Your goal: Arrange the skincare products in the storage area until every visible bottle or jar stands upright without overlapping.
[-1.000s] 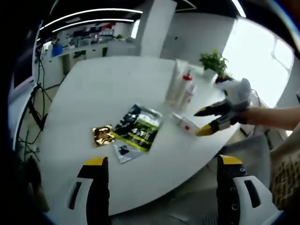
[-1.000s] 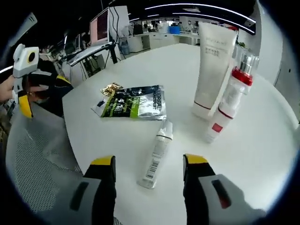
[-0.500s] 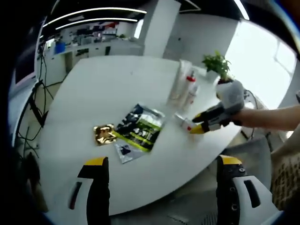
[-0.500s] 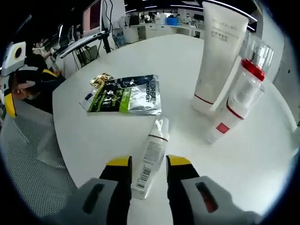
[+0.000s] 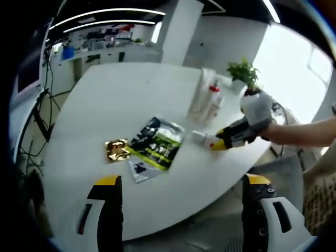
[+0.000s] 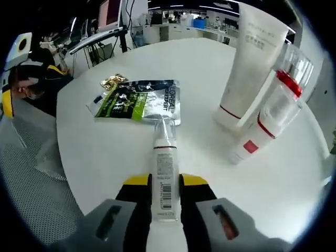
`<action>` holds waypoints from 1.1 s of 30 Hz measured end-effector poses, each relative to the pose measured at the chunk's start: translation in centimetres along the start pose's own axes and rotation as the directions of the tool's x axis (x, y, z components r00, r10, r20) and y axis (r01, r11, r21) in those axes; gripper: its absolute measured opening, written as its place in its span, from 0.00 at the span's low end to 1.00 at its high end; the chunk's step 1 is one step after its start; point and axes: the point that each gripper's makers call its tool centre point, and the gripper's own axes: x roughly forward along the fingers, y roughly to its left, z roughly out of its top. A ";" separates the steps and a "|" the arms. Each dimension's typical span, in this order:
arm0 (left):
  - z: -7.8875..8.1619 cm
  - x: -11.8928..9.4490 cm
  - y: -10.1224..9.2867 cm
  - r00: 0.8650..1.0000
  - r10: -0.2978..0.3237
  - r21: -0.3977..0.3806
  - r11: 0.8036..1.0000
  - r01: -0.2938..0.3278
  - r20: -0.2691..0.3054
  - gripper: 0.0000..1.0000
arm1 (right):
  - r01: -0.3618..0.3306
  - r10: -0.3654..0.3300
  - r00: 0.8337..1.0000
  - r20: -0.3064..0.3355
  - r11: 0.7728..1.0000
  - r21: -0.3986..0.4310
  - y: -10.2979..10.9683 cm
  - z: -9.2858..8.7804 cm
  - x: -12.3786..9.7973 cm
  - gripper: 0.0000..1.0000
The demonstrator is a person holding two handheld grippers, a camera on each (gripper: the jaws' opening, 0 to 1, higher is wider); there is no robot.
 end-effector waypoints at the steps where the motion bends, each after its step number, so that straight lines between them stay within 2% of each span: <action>1: 0.1 0.0 -0.1 1.000 -0.003 0.000 1.000 0.003 0.002 0.93 | 0.011 -0.011 1.000 0.002 1.000 -0.021 -0.2 0.0 0.0 0.19; 3: 0.2 0.0 -0.2 1.000 -0.004 0.006 1.000 0.004 0.004 0.92 | 0.011 -0.011 1.000 0.005 1.000 -0.029 -0.2 0.0 -0.3 0.19; 5: 0.3 -0.1 -0.3 1.000 -0.003 0.014 1.000 0.003 0.002 0.92 | -0.009 0.007 0.999 0.051 0.999 0.035 0.1 0.5 -0.8 0.19; 8: 0.6 -0.1 -0.3 1.000 -0.006 0.005 1.000 0.006 0.011 0.92 | -0.011 0.005 0.996 0.090 0.998 0.061 0.2 1.1 -1.9 0.19; 12: 1.3 -0.1 -0.8 0.999 -0.020 0.001 1.000 0.020 0.026 0.92 | -0.047 0.019 0.985 0.171 0.986 0.159 0.6 2.1 -3.3 0.18; 14: 1.8 -0.1 -1.2 0.999 -0.033 -0.010 0.999 0.033 0.039 0.92 | -0.047 0.018 0.983 0.180 0.986 0.157 0.8 2.2 -3.9 0.18; 19: 2.6 0.1 -2.1 0.996 -0.056 -0.017 0.998 0.057 0.063 0.92 | -0.093 0.033 0.962 0.272 0.973 0.211 1.7 3.3 -5.9 0.18; 22: 2.9 0.4 -2.6 0.995 -0.065 -0.024 0.998 0.066 0.070 0.91 | -0.095 0.040 0.948 0.315 0.982 0.161 2.4 3.7 -7.1 0.18; 26: 4.5 0.8 -4.7 0.985 -0.117 -0.082 0.988 0.128 0.127 0.90 | -0.107 0.040 0.931 0.362 0.980 0.166 3.5 4.2 -8.8 0.19; 28: 5.6 1.1 -6.0 0.975 -0.139 -0.101 0.982 0.159 0.175 0.89 | -0.108 0.038 0.924 0.382 0.981 0.163 3.8 4.4 -9.5 0.19; 31: 6.2 1.7 -7.8 0.965 -0.172 -0.126 0.972 0.199 0.199 0.84 | -0.114 0.033 0.909 0.417 0.979 0.171 4.1 4.8 -10.5 0.19; 33: 6.3 2.2 -8.8 0.962 -0.193 -0.133 0.966 0.221 0.194 0.82 | -0.112 0.022 0.902 0.432 0.977 0.184 4.1 4.9 -11.2 0.19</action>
